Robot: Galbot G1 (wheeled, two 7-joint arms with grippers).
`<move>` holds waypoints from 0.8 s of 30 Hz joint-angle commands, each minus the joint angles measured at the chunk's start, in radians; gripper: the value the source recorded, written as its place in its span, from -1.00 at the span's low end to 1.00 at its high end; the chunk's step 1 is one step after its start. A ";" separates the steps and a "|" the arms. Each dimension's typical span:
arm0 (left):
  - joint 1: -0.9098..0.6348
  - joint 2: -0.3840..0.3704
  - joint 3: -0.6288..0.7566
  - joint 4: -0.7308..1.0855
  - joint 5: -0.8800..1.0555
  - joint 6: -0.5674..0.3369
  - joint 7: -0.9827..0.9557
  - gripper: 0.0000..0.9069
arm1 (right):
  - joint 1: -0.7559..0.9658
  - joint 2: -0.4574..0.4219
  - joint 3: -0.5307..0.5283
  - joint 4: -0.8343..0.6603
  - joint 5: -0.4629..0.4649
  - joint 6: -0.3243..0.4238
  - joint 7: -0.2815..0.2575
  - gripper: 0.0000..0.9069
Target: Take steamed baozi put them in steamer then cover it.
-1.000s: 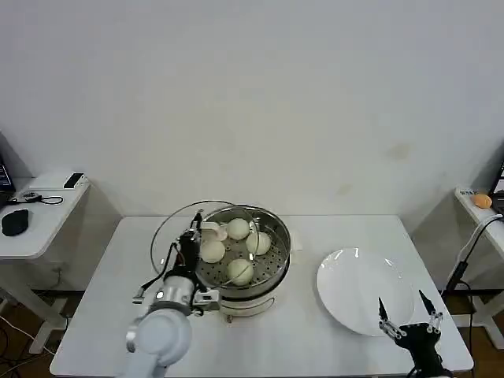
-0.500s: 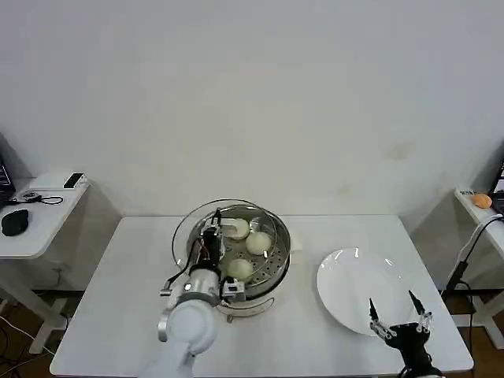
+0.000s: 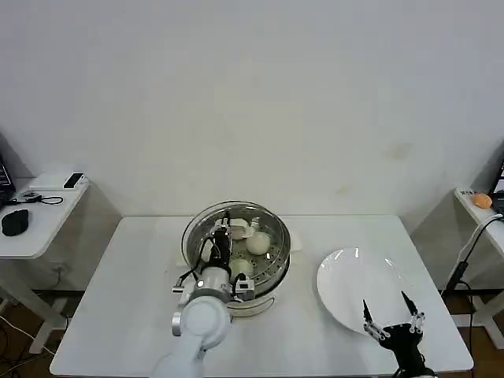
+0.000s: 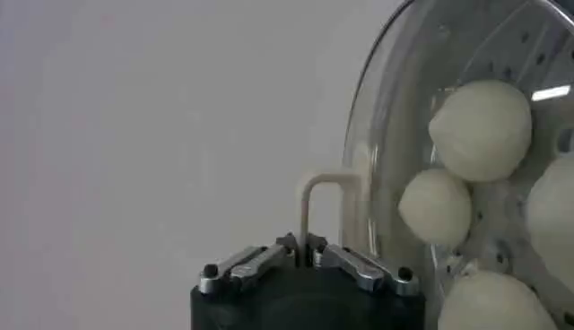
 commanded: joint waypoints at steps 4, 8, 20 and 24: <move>0.004 -0.016 0.014 0.022 0.021 -0.001 -0.002 -1.00 | 0.001 0.001 -0.009 -0.002 -0.005 0.000 0.001 1.00; 0.006 -0.018 0.017 0.026 0.022 -0.002 -0.003 -1.00 | 0.003 0.002 -0.012 -0.007 -0.008 0.001 0.001 1.00; -0.008 -0.021 0.020 0.049 0.022 -0.006 -0.007 -1.00 | 0.001 0.002 -0.015 -0.010 -0.012 0.002 0.002 1.00; -0.005 -0.020 0.021 0.047 0.020 -0.007 -0.008 -1.00 | 0.000 0.002 -0.019 -0.009 -0.014 0.002 0.002 1.00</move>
